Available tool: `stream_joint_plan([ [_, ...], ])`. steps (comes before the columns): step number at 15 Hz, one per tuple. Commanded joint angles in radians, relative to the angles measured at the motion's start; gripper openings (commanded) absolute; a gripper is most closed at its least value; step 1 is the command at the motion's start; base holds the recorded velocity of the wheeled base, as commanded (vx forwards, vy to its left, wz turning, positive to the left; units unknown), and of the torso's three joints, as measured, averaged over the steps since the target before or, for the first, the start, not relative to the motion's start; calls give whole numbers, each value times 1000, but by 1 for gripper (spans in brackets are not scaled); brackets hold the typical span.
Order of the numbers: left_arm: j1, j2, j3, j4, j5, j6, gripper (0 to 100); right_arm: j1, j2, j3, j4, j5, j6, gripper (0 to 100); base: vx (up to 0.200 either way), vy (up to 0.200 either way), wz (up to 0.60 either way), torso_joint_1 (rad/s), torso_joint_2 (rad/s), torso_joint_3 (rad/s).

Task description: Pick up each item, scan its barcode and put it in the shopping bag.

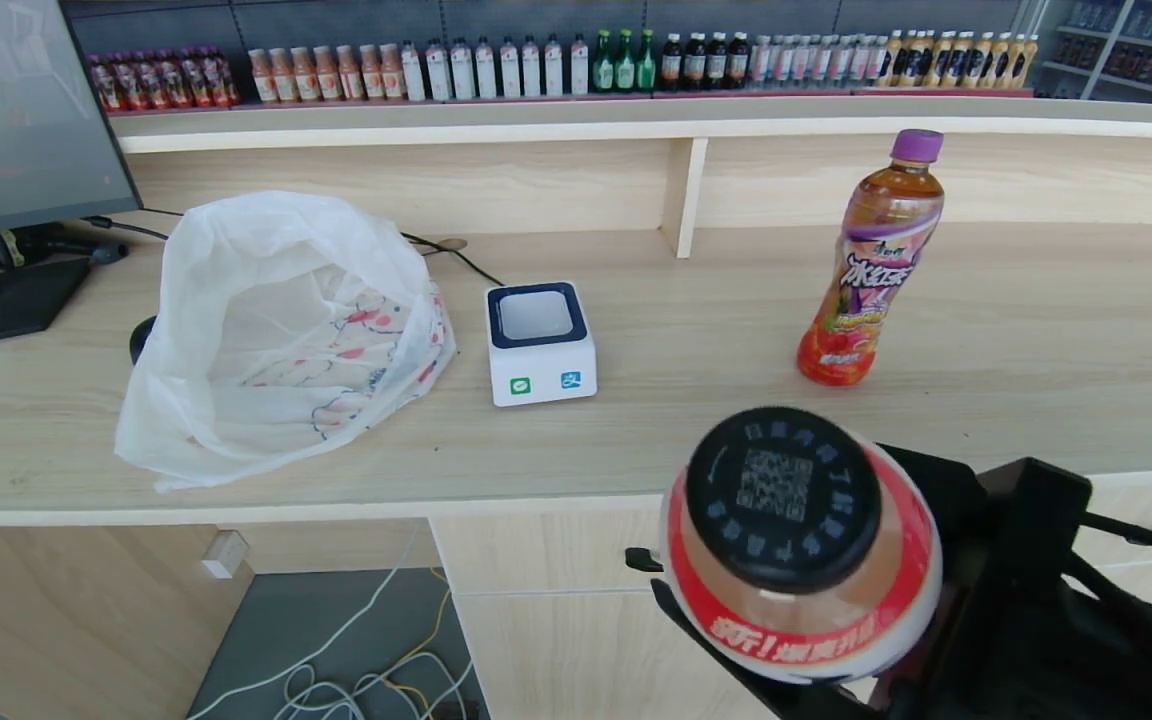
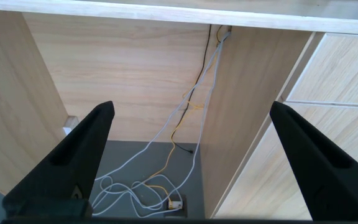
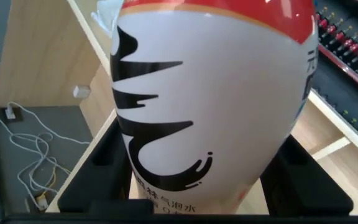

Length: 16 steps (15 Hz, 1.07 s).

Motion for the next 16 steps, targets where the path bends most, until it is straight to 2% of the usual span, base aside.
stream_joint_plan([
  [1,0,0,0,0,0,0,100,-9,-3,-19,-2,-47,72,0,0,0,0,0,0,0],
  [4,0,0,0,0,0,0,100,-12,-17,-51,-1,-83,177,0,0,0,0,0,0,0],
  [8,0,0,0,0,0,0,100,-13,6,-45,1,-67,298,0,0,0,0,0,0,0],
  [11,0,0,0,0,-1,0,100,-78,12,-39,2,-61,304,0,0,0,0,0,0,0],
  [13,0,0,0,0,0,0,100,-113,18,-50,1,-4,316,0,0,0,0,0,0,0],
  [16,0,0,0,0,0,0,100,-179,12,-68,1,28,336,0,0,0,0,0,0,0],
])
